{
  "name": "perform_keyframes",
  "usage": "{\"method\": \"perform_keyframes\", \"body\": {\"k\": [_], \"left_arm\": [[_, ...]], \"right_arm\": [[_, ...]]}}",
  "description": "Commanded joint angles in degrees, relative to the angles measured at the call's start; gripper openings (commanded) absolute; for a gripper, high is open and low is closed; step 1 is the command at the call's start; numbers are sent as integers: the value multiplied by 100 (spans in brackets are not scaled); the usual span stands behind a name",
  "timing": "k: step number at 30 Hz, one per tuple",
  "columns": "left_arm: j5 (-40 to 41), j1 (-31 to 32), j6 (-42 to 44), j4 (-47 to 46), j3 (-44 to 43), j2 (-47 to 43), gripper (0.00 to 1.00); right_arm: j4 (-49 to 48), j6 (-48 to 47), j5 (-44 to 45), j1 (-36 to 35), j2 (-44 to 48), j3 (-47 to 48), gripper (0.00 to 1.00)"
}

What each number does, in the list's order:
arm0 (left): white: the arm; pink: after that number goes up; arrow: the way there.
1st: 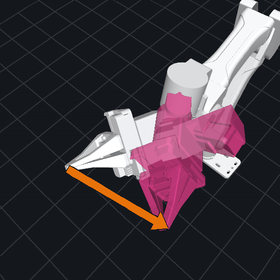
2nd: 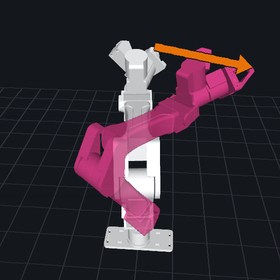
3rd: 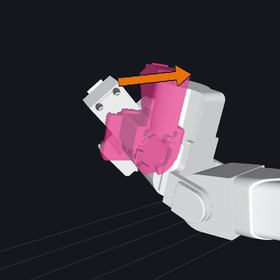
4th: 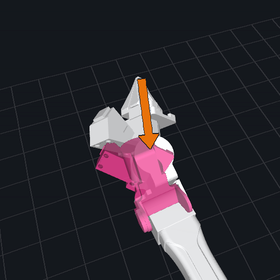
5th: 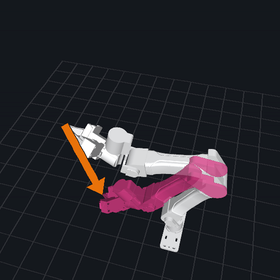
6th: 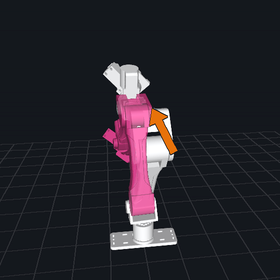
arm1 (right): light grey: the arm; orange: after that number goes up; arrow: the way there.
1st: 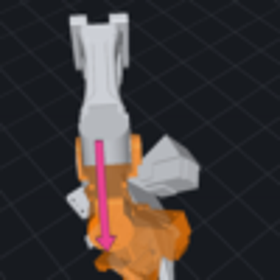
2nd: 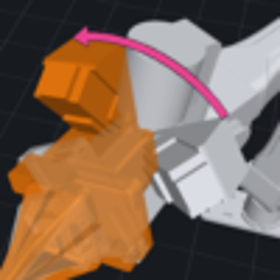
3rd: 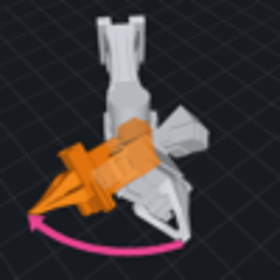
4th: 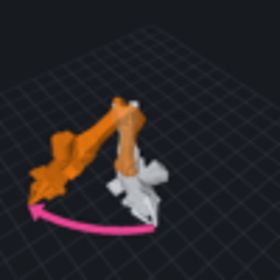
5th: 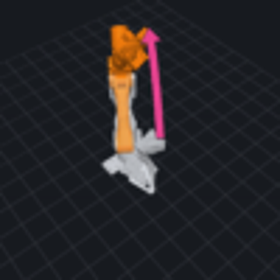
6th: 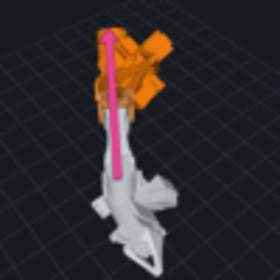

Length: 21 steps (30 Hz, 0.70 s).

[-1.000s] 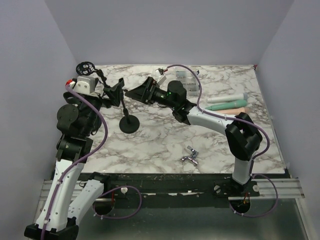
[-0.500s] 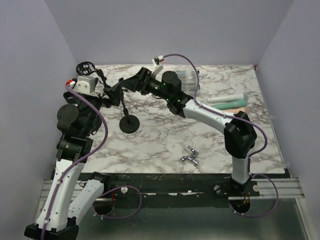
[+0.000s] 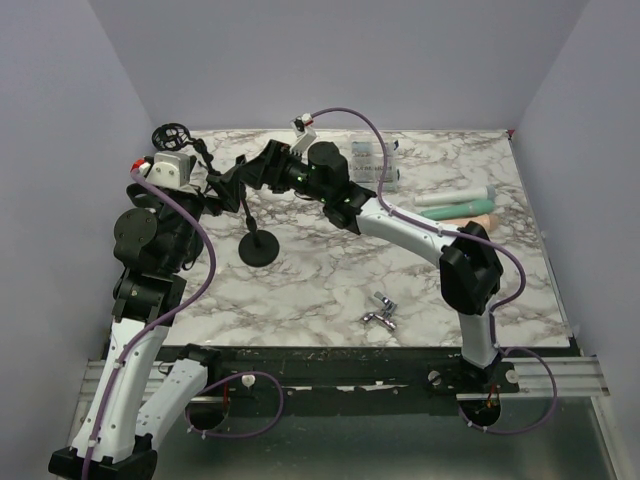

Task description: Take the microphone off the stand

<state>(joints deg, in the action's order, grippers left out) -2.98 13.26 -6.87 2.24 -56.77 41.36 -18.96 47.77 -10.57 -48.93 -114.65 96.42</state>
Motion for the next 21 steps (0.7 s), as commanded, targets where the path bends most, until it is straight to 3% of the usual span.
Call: {"method": "perform_keyframes", "body": {"k": [1, 21], "left_arm": [[135, 2, -9, -58, -9, -21, 88], [89, 2, -86, -51, -19, 12, 88]], "right_arm": [[549, -353, 341, -78, -124, -12, 79], [641, -415, 583, -105, -101, -1169, 79]]}}
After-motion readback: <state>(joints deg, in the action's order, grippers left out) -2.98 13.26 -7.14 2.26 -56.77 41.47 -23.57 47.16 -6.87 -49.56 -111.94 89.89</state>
